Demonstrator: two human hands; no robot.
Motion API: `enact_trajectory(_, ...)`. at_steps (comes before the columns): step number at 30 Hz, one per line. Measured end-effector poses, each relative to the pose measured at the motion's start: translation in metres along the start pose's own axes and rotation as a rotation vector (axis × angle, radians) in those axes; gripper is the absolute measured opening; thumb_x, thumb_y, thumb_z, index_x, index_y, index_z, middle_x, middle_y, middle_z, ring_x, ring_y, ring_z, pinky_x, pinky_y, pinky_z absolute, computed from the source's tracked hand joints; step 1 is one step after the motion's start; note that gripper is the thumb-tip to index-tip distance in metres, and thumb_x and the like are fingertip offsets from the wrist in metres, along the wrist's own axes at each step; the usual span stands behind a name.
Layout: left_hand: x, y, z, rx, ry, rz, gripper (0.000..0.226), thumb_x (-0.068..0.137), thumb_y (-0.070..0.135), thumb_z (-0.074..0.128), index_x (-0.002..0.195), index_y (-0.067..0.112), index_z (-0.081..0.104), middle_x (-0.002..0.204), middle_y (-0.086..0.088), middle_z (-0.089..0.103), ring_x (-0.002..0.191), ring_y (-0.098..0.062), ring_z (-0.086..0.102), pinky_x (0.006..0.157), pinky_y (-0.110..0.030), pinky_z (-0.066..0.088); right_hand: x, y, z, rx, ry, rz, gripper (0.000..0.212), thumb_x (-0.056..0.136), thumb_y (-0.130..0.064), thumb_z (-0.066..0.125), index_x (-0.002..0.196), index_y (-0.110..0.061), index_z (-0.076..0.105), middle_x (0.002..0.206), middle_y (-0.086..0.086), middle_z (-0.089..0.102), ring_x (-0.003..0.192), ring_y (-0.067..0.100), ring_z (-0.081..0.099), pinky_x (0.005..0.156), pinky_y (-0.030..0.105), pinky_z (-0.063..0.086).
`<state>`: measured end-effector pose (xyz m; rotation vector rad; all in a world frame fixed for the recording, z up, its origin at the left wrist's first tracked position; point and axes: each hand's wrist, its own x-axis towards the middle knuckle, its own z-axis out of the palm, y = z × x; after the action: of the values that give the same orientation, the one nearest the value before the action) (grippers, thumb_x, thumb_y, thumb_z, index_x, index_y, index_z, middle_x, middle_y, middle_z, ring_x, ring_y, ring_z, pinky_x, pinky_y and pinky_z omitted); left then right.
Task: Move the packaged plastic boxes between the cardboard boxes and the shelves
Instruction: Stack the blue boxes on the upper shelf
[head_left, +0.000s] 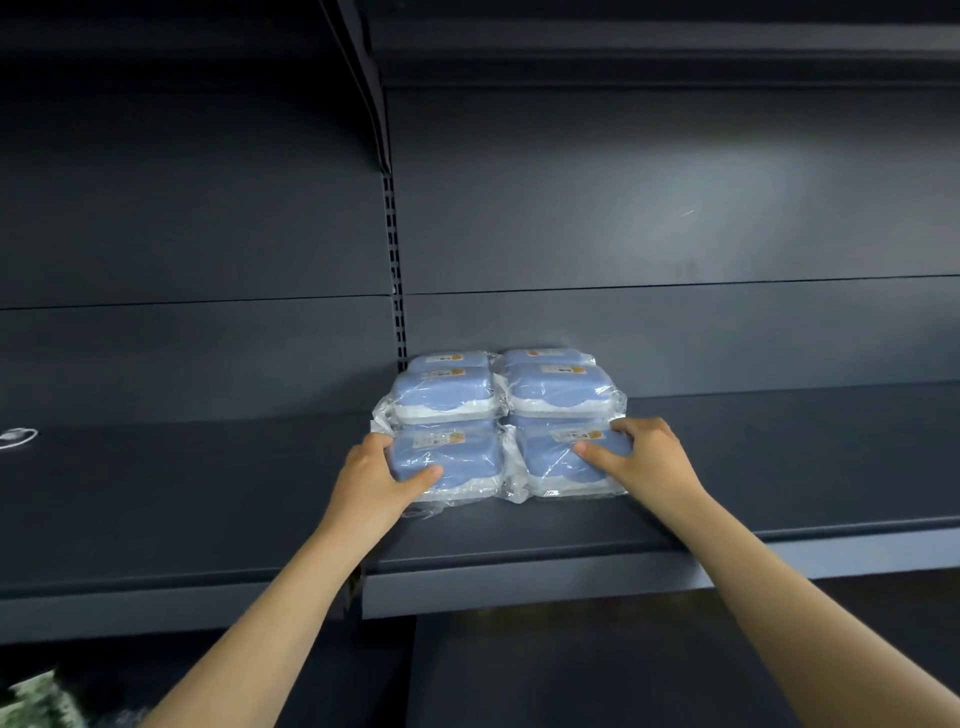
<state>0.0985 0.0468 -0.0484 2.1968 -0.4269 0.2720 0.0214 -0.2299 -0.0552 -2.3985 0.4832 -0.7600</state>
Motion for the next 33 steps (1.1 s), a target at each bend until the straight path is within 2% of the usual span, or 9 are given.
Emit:
enact_trajectory(4, 0.001, -0.002, -0.001, 0.010, -0.025, 0.000, 0.048, 0.080, 0.043, 0.070, 0.113, 0.019, 0.045, 0.116, 0.000, 0.048, 0.094, -0.012, 0.050, 0.074, -0.024, 0.038, 0.002, -0.001, -0.001, -0.030, -0.023, -0.007, 0.066, 0.074, -0.060, 0.066, 0.111, -0.006, 0.063, 0.114, 0.011, 0.058, 0.111, 0.025, 0.050, 0.084, 0.027, 0.038)
enact_trajectory(7, 0.001, -0.001, -0.006, 0.037, -0.071, -0.003, 0.054, 0.080, 0.045, 0.068, 0.121, 0.018, 0.045, 0.118, 0.002, 0.049, 0.099, -0.012, 0.050, 0.075, -0.023, 0.039, 0.003, -0.004, -0.006, -0.065, -0.078, -0.009, 0.044, 0.075, -0.060, 0.064, 0.077, -0.017, 0.053, 0.092, 0.008, 0.050, 0.087, 0.023, 0.046, 0.071, 0.026, 0.032)
enact_trajectory(9, 0.002, -0.001, -0.011, 0.065, -0.097, 0.010, 0.053, 0.081, 0.045, 0.068, 0.122, 0.018, 0.046, 0.114, 0.005, 0.050, 0.098, -0.011, 0.049, 0.068, -0.020, 0.038, 0.001, -0.010, -0.012, -0.070, -0.108, 0.000, 0.047, 0.077, -0.057, 0.065, 0.062, -0.022, 0.037, 0.085, 0.006, 0.043, 0.082, 0.022, 0.042, 0.064, 0.026, 0.030)
enact_trajectory(10, 0.002, 0.000, -0.014, 0.086, -0.108, 0.015, 0.053, 0.082, 0.044, 0.067, 0.123, 0.017, 0.046, 0.112, 0.006, 0.050, 0.097, -0.010, 0.048, 0.066, -0.019, 0.037, 0.002, -0.012, -0.016, -0.080, -0.122, 0.007, 0.048, 0.078, -0.056, 0.064, 0.061, -0.018, 0.038, 0.083, 0.007, 0.045, 0.083, 0.023, 0.044, 0.064, 0.026, 0.031)
enact_trajectory(15, -0.001, 0.011, -0.021, 0.194, -0.147, -0.006, 0.060, 0.084, 0.044, 0.065, 0.129, 0.012, 0.042, 0.124, -0.002, 0.048, 0.099, -0.013, 0.043, 0.077, -0.025, 0.034, 0.002, -0.018, -0.032, -0.169, -0.164, -0.055, 0.054, 0.077, -0.061, 0.060, 0.085, -0.008, 0.059, 0.089, 0.010, 0.055, 0.091, 0.027, 0.050, 0.072, 0.029, 0.035)
enact_trajectory(19, -0.013, 0.031, -0.026, 0.315, -0.134, 0.006, 0.057, 0.086, 0.041, 0.063, 0.128, 0.010, 0.043, 0.128, -0.011, 0.045, 0.103, -0.020, 0.046, 0.077, -0.027, 0.035, -0.004, -0.024, -0.052, -0.260, -0.220, -0.135, 0.059, 0.086, -0.053, 0.056, 0.120, -0.004, 0.057, 0.119, 0.015, 0.058, 0.107, 0.031, 0.052, 0.077, 0.029, 0.036)
enact_trajectory(22, -0.031, 0.049, -0.030, 0.401, -0.106, 0.029, 0.058, 0.087, 0.039, 0.062, 0.132, 0.008, 0.042, 0.132, -0.015, 0.044, 0.117, -0.029, 0.046, 0.083, -0.030, 0.036, -0.017, -0.025, -0.068, -0.330, -0.239, -0.233, 0.055, 0.089, -0.051, 0.054, 0.117, -0.004, 0.056, 0.115, 0.016, 0.058, 0.101, 0.029, 0.052, 0.080, 0.032, 0.042)
enact_trajectory(24, -0.048, 0.062, -0.031, 0.444, -0.080, 0.075, 0.055, 0.088, 0.037, 0.062, 0.130, 0.005, 0.045, 0.131, -0.017, 0.046, 0.120, -0.031, 0.045, 0.089, -0.033, 0.037, -0.031, -0.023, -0.081, -0.430, -0.249, -0.313, 0.053, 0.091, -0.047, 0.053, 0.119, -0.003, 0.055, 0.117, 0.016, 0.057, 0.109, 0.031, 0.049, 0.089, 0.038, 0.045)
enact_trajectory(33, -0.189, 0.103, 0.022, 0.497, -0.181, 0.228, 0.044, 0.088, 0.028, 0.063, 0.125, 0.006, 0.052, 0.123, -0.012, 0.054, 0.117, -0.022, 0.051, 0.098, -0.030, 0.037, -0.134, 0.033, -0.114, -0.628, -0.319, -0.583, 0.046, 0.094, -0.042, 0.047, 0.122, -0.006, 0.053, 0.127, 0.016, 0.051, 0.124, 0.031, 0.039, 0.095, 0.041, 0.040)
